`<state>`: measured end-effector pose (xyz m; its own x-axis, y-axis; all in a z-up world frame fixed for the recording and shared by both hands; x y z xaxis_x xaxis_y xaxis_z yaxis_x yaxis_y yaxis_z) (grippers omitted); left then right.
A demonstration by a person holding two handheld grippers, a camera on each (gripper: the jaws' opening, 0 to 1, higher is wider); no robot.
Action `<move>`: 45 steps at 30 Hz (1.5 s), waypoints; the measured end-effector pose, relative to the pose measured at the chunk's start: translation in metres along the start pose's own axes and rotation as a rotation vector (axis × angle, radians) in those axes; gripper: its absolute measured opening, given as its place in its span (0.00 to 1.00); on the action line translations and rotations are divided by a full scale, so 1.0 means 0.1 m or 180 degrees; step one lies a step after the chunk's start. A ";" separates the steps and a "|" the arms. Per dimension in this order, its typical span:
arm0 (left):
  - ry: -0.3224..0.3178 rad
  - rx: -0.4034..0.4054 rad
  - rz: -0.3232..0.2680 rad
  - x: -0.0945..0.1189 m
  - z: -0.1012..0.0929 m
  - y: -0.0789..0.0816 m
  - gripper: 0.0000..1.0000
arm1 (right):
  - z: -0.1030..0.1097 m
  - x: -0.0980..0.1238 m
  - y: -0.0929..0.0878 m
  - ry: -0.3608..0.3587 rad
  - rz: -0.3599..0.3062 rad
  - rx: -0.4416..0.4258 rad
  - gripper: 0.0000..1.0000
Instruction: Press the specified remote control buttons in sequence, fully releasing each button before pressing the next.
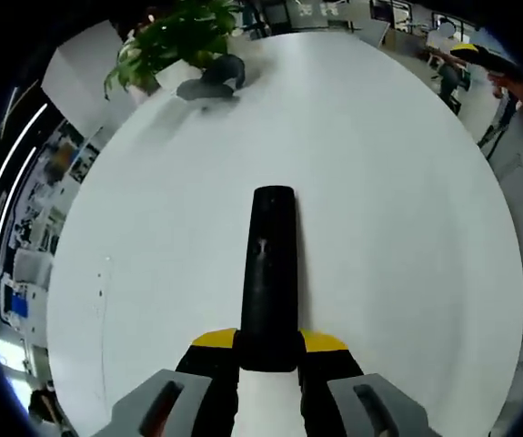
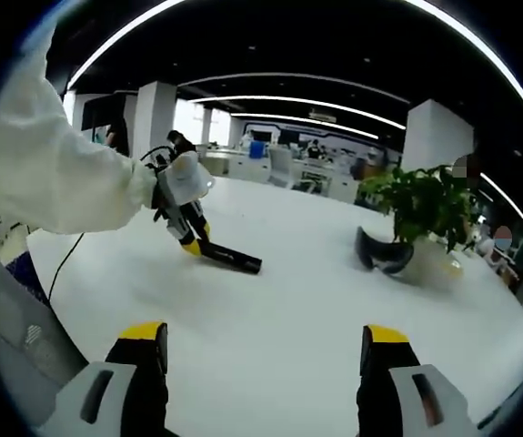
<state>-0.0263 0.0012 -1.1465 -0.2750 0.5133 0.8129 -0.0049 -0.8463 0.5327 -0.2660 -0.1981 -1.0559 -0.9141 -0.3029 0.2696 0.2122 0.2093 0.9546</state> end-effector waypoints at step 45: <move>-0.0194 0.0283 0.0168 -0.19 0.41 -0.03 0.37 | 0.05 -0.03 -0.03 0.0037 0.0074 0.0088 0.86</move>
<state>0.0184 -0.0008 -1.1541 -0.2136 0.4784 0.8518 0.0941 -0.8577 0.5054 -0.2656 -0.1933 -1.0602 -0.9049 -0.3086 0.2932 0.2234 0.2418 0.9442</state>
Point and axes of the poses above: the point that each gripper's makers call its tool centre point, and the gripper's own axes: x roughly backward along the fingers, z roughly to its left, y roughly out of its top, the point moved 4 cm from there along x, roughly backward along the fingers, and after that the axes turned 12 degrees about -z, right-handed, at the moved point
